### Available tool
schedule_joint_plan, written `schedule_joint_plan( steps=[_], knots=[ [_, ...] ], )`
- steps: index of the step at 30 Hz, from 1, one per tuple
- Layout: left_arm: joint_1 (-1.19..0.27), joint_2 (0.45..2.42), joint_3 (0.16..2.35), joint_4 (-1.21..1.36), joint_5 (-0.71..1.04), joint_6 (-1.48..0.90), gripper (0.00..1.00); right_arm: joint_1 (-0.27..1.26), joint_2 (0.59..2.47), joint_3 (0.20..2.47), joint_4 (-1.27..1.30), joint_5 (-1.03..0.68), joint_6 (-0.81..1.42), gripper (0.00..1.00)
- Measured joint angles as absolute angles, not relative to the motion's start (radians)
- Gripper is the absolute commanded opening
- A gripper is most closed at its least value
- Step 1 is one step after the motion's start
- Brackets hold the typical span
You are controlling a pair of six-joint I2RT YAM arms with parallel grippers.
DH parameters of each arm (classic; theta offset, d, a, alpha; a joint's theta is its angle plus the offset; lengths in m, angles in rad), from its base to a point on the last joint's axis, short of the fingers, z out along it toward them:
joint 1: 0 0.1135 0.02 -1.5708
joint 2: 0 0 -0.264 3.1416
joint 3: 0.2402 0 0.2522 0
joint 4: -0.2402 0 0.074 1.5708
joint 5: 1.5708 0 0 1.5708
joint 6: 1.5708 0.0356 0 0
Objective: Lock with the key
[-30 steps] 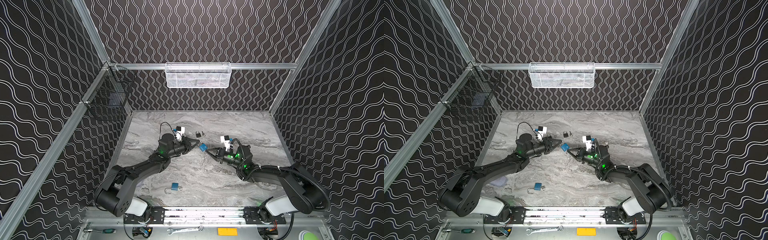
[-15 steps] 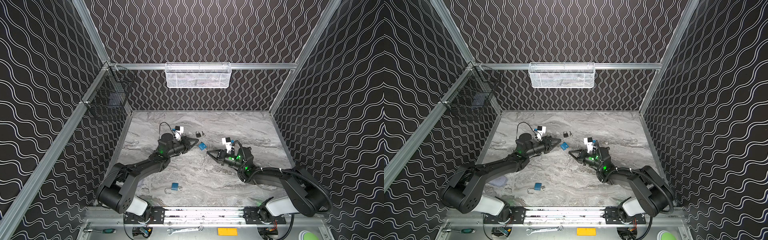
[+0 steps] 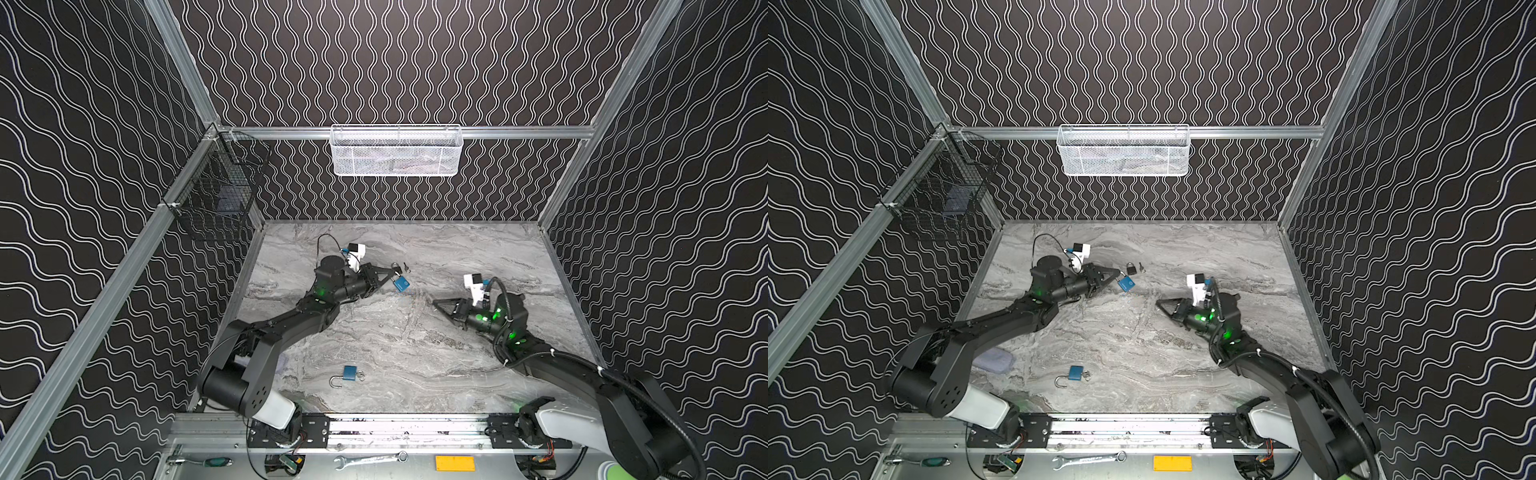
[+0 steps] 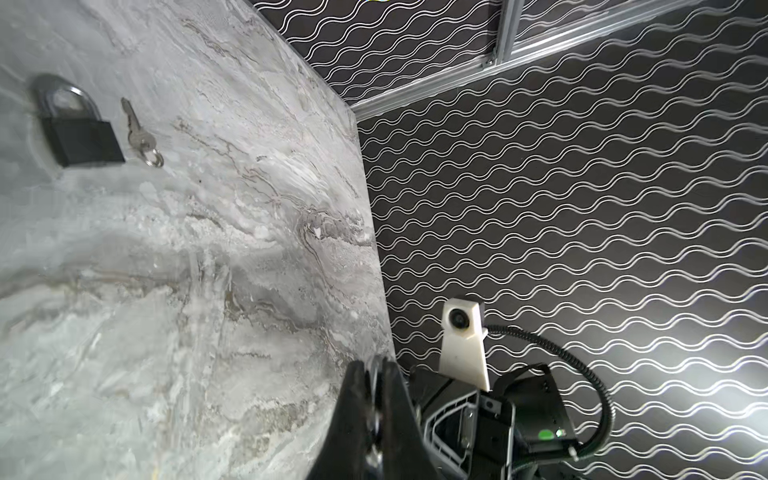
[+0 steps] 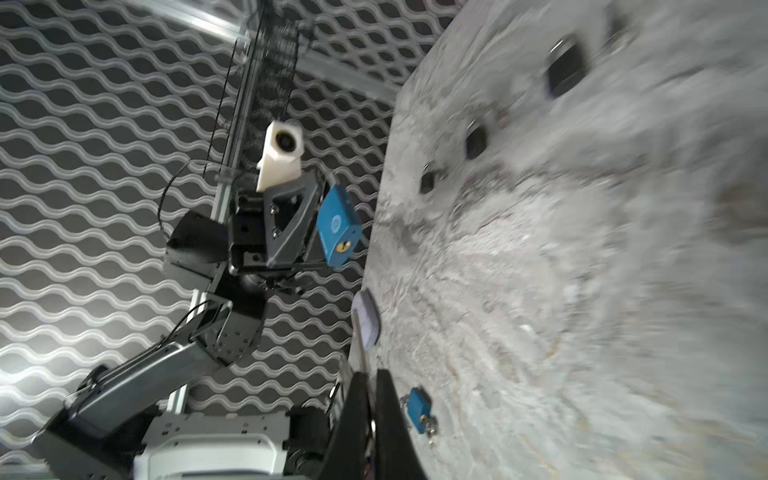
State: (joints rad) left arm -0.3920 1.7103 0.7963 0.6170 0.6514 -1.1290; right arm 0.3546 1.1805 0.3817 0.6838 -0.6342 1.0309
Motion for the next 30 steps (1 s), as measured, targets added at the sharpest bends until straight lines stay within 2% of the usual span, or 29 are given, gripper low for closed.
schedule_joint_plan(
  steps=[8, 15, 21, 30],
  knots=[
    [-0.419, 1.988, 1.095, 0.464, 0.695, -1.011, 0.0, 0.098, 1.11, 0.437, 0.444, -0.736, 0.911, 0.0],
    [-0.461, 2.278, 1.425, 0.34, 0.723, -0.934, 0.0, -0.049, 1.095, 0.444, 0.305, -0.818, 0.82, 0.0],
    [-0.471, 2.487, 1.667, 0.267, 0.767, -0.886, 0.0, -0.098, 1.096, 0.416, 0.288, -0.862, 0.801, 0.0],
    [-0.471, 2.688, 1.952, 0.084, 0.789, -0.793, 0.0, -0.102, 1.123, 0.4, 0.268, -0.862, 0.77, 0.0]
  ],
)
